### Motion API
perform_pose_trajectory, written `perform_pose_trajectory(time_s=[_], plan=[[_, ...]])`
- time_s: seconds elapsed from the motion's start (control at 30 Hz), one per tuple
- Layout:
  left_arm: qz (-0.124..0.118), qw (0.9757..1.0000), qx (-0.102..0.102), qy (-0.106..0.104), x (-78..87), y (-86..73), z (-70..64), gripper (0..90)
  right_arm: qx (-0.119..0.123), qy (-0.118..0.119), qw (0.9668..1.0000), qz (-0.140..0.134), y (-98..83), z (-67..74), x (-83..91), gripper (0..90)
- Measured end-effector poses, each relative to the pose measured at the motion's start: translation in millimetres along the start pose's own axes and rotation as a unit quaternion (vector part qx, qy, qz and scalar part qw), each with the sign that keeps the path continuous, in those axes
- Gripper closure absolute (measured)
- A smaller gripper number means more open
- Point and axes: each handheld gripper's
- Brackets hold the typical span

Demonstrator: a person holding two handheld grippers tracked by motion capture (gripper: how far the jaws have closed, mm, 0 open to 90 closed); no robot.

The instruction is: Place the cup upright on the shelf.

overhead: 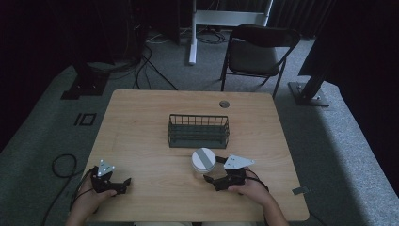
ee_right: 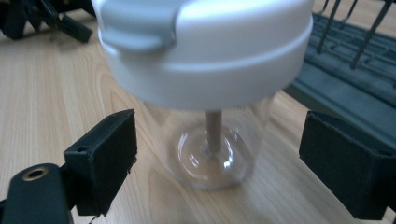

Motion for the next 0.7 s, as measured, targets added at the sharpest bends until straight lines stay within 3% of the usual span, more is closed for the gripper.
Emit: perform_pose_trajectory(time_s=[0.3,0.7], plan=[[0.000,1.0000,0.000,0.000,0.0,0.0,0.0,1.4,-0.017,0.007,0.9995,-0.024,1.8,3.0,-8.0,11.1],[0.000,1.0000,0.000,0.000,0.0,0.0,0.1,1.4,-0.013,-0.001,0.9992,-0.038,5.4,8.7,-18.9,11.1]])
Point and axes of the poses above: each handheld gripper's, and its own axes: x roughly backward along the jaws, y roughly out of its top, z roughly to its left, and after that the axes turned 2 degrees about -y, right-handed
